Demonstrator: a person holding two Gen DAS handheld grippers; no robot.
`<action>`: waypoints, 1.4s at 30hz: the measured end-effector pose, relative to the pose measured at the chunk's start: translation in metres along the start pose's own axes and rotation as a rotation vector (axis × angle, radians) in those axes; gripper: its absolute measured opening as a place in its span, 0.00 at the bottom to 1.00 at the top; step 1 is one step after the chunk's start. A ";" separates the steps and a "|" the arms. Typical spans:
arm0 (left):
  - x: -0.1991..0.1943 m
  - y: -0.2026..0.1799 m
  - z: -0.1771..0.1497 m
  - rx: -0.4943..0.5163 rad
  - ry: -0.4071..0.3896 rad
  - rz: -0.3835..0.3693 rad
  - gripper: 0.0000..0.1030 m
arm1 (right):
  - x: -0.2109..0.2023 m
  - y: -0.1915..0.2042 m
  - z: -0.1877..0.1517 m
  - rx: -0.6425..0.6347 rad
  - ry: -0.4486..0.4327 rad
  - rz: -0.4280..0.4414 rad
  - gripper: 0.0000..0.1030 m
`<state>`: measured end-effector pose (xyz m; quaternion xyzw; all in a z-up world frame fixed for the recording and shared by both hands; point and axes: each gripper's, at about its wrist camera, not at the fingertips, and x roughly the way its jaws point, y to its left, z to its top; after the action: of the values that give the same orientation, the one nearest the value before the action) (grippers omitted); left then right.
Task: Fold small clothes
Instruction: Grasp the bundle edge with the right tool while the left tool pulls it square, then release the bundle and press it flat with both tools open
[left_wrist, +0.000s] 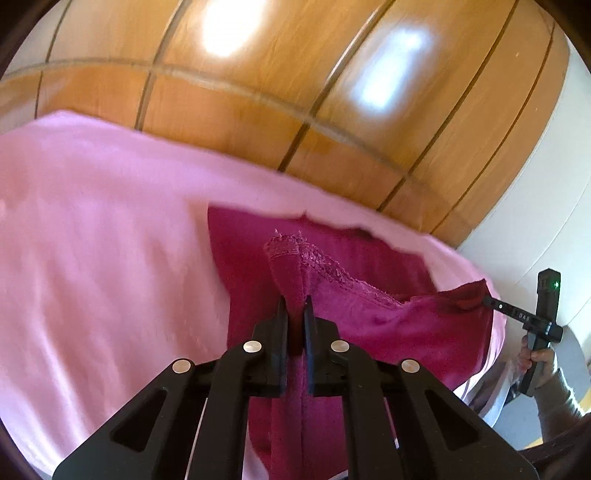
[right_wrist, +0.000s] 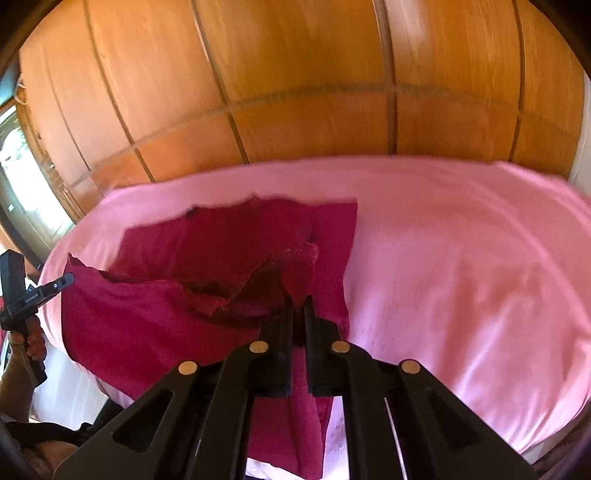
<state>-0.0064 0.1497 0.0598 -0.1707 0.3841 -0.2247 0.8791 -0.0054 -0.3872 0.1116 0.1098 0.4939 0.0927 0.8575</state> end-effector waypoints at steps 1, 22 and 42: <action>-0.003 -0.002 0.007 0.006 -0.021 -0.002 0.06 | -0.005 0.002 0.008 -0.004 -0.026 0.005 0.04; 0.151 0.047 0.101 -0.064 0.074 0.242 0.06 | 0.157 -0.060 0.093 0.162 0.034 -0.151 0.03; 0.149 -0.027 0.062 0.130 0.067 0.294 0.09 | 0.150 0.065 0.088 -0.070 0.049 0.099 0.48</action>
<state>0.1231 0.0559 0.0233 -0.0478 0.4188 -0.1233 0.8984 0.1421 -0.2934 0.0487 0.1019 0.5053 0.1547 0.8428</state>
